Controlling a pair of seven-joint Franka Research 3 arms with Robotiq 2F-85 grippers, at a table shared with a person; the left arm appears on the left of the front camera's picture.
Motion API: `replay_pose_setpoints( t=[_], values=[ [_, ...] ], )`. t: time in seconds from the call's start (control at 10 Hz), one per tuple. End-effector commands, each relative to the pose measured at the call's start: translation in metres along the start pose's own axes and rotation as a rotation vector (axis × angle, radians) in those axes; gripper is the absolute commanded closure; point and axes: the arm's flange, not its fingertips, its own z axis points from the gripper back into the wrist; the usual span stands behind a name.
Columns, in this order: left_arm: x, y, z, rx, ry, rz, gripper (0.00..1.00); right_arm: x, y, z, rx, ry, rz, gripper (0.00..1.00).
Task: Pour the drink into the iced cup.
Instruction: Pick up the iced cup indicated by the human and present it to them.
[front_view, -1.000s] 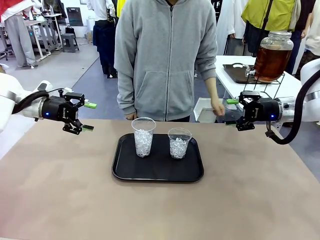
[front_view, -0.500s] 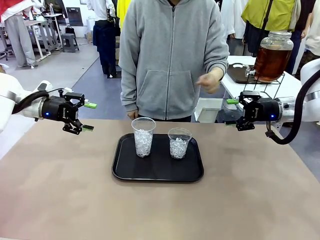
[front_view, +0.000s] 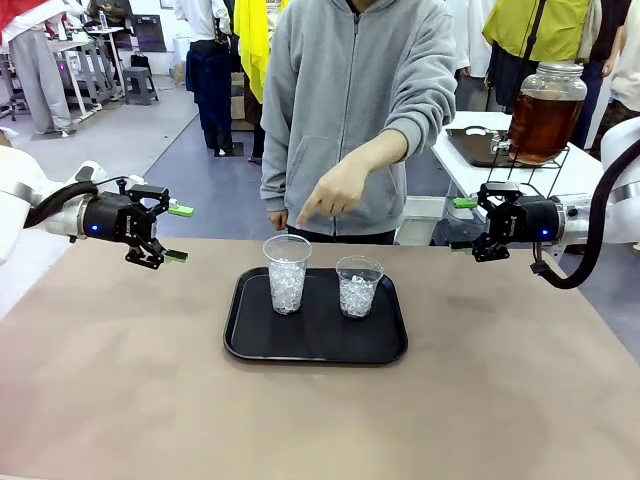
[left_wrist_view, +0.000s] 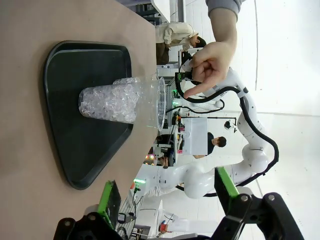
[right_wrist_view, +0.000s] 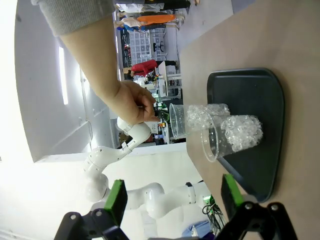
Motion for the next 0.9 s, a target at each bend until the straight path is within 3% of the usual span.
replay_pose_setpoints(
  t=[0.0,0.7,0.8],
  values=[
    [-0.0008,-0.0011,-0.0004,-0.009,-0.012,-0.011,0.0,0.0003,0.0007,0.0001,0.002,-0.001,0.001,0.0],
    [0.0,0.0,0.0,0.0,0.0,0.0,0.0,0.0003,0.0007,0.0001,0.002,-0.001,0.001,0.0],
    [0.0019,-0.0016,0.0007,-0.041,-0.008,-0.145,0.0,0.0003,0.0007,0.0001,0.002,-0.001,0.001,0.0]
  ],
)
